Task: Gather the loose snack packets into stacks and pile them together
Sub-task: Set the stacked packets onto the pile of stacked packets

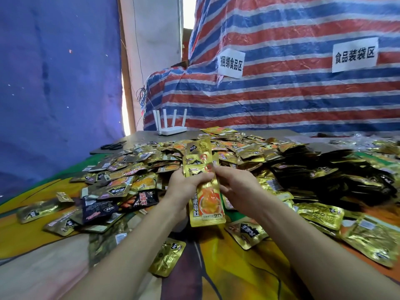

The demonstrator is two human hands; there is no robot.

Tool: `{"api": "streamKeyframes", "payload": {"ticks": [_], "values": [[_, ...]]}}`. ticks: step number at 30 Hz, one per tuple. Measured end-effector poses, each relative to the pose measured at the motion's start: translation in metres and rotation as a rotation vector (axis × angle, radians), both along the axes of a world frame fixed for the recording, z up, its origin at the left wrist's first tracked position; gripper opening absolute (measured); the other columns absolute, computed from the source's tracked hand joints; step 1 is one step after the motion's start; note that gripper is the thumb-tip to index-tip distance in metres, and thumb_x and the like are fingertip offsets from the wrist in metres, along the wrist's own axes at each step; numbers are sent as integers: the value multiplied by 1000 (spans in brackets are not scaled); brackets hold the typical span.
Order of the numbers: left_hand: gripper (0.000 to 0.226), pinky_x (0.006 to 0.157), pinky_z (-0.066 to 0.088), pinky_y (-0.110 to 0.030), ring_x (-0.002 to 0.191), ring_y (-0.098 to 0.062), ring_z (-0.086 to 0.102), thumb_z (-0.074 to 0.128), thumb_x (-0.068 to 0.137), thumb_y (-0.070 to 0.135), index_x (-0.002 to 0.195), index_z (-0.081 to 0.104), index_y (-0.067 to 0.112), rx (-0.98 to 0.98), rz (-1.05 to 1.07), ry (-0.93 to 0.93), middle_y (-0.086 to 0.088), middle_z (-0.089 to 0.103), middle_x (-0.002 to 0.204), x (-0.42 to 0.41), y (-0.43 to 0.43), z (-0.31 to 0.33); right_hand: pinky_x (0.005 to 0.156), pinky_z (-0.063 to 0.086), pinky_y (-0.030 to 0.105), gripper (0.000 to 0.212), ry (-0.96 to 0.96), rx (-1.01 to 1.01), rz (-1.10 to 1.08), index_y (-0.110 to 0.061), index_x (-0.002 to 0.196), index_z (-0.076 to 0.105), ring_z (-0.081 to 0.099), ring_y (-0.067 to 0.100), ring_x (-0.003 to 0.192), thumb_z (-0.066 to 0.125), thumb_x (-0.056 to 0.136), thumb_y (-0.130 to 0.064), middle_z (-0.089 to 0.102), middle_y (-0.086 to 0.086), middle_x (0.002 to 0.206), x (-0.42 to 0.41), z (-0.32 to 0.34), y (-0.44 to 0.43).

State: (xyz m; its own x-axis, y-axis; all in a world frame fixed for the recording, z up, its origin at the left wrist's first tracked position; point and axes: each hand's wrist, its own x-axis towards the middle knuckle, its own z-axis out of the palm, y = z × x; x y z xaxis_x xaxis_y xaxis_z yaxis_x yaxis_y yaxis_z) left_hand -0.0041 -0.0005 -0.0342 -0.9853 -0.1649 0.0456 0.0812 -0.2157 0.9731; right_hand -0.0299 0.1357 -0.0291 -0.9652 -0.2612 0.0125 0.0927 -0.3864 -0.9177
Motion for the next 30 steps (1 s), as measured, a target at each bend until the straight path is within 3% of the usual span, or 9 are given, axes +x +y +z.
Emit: {"api": "streamKeyframes", "payload": {"ticks": [3,7,11,14,16,19,24,27,30], "values": [[31,56,59,-35,63,-31,72,76,83,4,111,66,-4,92,22,-91,-22,75,88,-2,-8,3,71,63,27,15,-107,-81,119,6,85,74,73,18,70,60,90,5,75,15,87,-3,4,9],[40,64,62,-43,74,-35,73,75,85,5,121,61,-3,179,66,-57,-25,73,102,-4,-17,7,68,62,24,32,-144,-80,188,13,107,70,74,23,84,49,83,19,73,23,109,-8,4,11],[34,80,61,-51,86,-36,74,75,85,8,116,64,2,177,75,50,-20,75,101,-3,-17,9,55,52,19,26,-130,140,339,-2,76,75,59,13,62,56,94,-2,68,11,84,-3,2,6],[41,81,61,-49,92,-36,73,74,87,14,123,62,1,144,98,115,-19,74,109,-1,-15,10,43,47,18,27,-137,99,413,-4,76,72,37,4,48,57,98,-8,53,3,67,-4,2,9],[47,88,59,-54,100,-38,71,74,87,17,128,59,0,150,93,137,-20,73,114,-1,-14,11,43,48,19,20,-159,57,408,1,86,76,52,9,52,61,96,-8,57,7,76,-7,2,12],[48,86,60,-51,98,-36,72,75,87,18,129,58,2,141,104,131,-17,73,113,-3,-14,11,48,52,20,15,-152,38,453,0,97,76,40,12,60,65,89,-6,44,7,83,-6,1,15],[45,79,62,-51,90,-36,74,75,86,14,126,60,-1,236,137,73,-20,75,106,-5,-16,7,66,61,26,44,-126,71,400,1,122,70,70,19,80,71,79,-5,70,14,107,-7,3,21],[56,80,61,-54,93,-39,73,81,82,17,130,57,0,293,156,22,-22,73,109,-6,-15,6,68,62,25,34,-102,134,381,-3,109,78,73,21,86,75,75,-7,73,15,110,-4,6,21],[50,63,63,-39,79,-29,76,83,79,19,123,63,6,324,198,41,-15,77,99,-7,-14,3,56,56,22,25,-116,205,338,-10,96,81,72,17,69,79,72,-15,76,8,92,1,7,19]]}}
